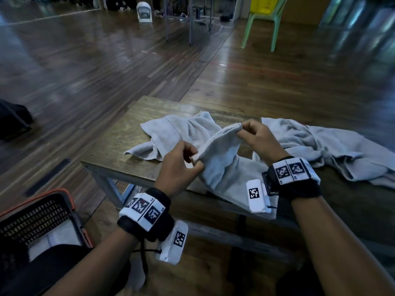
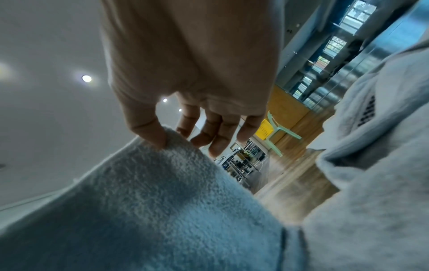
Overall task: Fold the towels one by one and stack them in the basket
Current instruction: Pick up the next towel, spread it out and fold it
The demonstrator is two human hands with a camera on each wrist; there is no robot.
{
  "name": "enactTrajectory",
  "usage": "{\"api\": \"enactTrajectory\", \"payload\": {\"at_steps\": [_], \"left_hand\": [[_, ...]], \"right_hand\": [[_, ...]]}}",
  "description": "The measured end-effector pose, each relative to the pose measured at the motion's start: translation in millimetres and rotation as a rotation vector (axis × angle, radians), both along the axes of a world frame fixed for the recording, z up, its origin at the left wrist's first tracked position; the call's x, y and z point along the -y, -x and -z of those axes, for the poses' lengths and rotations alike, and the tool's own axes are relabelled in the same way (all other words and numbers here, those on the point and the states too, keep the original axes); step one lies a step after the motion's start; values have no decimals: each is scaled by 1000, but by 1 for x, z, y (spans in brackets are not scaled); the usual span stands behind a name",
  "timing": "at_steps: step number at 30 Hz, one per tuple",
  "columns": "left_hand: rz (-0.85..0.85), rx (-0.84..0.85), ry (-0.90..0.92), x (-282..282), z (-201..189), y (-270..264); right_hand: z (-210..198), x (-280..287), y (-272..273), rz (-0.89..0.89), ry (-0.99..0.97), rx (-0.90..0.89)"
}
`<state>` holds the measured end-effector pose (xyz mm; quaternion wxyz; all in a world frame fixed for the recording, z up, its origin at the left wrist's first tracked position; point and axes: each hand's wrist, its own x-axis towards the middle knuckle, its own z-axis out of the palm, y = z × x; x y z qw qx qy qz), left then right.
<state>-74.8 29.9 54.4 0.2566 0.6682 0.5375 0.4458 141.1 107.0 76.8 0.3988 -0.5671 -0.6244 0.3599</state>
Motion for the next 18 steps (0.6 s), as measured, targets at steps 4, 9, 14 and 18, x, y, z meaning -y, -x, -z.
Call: {"api": "enactTrajectory", "payload": {"at_steps": [4,9,14,18], "left_hand": [[139,-72,-98,9,6,-27],[230,-167,-146,16,28,-70],[303,-308,-124,22,43,-100],[323,-414,-166,28,49,-114]], "right_hand": [[8,7,-31,27,37,-98],[19,16,-64,-7,199,-193],[20,19,-87,25,337,-157],[30,22,-105,69,278,58]]}}
